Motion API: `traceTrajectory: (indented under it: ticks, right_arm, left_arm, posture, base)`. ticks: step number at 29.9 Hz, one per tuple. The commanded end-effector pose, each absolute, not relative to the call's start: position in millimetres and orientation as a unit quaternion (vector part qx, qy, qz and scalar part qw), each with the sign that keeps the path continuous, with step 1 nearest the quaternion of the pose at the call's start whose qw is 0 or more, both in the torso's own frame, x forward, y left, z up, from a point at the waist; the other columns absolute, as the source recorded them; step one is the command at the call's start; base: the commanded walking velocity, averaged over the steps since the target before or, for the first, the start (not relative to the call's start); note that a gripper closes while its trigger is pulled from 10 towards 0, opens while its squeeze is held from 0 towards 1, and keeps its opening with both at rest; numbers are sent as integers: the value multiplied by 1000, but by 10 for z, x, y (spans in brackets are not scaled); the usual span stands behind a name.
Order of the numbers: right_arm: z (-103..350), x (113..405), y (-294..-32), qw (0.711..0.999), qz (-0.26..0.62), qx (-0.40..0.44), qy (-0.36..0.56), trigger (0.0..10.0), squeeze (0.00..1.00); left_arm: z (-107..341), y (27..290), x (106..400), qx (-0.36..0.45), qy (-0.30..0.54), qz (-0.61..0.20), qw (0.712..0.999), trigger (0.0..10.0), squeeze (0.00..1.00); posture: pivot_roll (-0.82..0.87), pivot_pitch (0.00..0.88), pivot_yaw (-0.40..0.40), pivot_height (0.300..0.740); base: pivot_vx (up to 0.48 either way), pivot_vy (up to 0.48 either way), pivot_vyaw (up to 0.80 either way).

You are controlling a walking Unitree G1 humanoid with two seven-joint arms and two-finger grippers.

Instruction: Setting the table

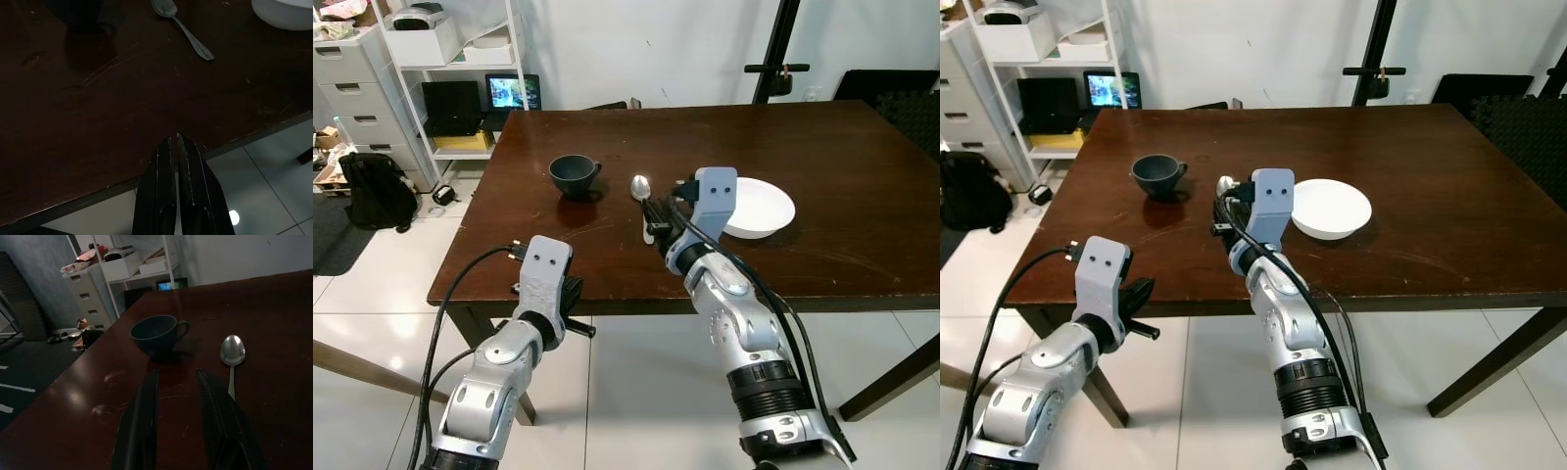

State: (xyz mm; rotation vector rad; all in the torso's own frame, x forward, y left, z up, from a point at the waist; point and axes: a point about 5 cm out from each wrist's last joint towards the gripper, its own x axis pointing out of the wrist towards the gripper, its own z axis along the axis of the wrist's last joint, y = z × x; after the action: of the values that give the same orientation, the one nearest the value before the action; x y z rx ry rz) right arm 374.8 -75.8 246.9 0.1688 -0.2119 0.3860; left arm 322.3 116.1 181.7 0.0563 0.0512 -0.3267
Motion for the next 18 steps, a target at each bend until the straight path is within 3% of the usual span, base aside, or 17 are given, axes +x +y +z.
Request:
traceTrajectory:
  ticks: [1,5,18]
  right_arm:
    - [2459,3743,-716,972,198,79,-101,10000,0]
    - [2459,3745,-717,972,198,78,-100,10000,0]
    - [2447,3749,-721,973,195,81,-96,10000,0]
  left_arm:
    - [1743,1187,3209,25,42,-157,986,10000,0]
    - [1746,1188,3212,25,41,-157,986,10000,0]
    - [1742,1185,3208,26,42,-159,986,10000,0]
  posture:
    - [-13,106,126,740]
    - [-13,106,127,740]
    - [-14,108,127,740]
  base:
    - [0,0,0]
    - [0,0,502]
    - [0,0,794]
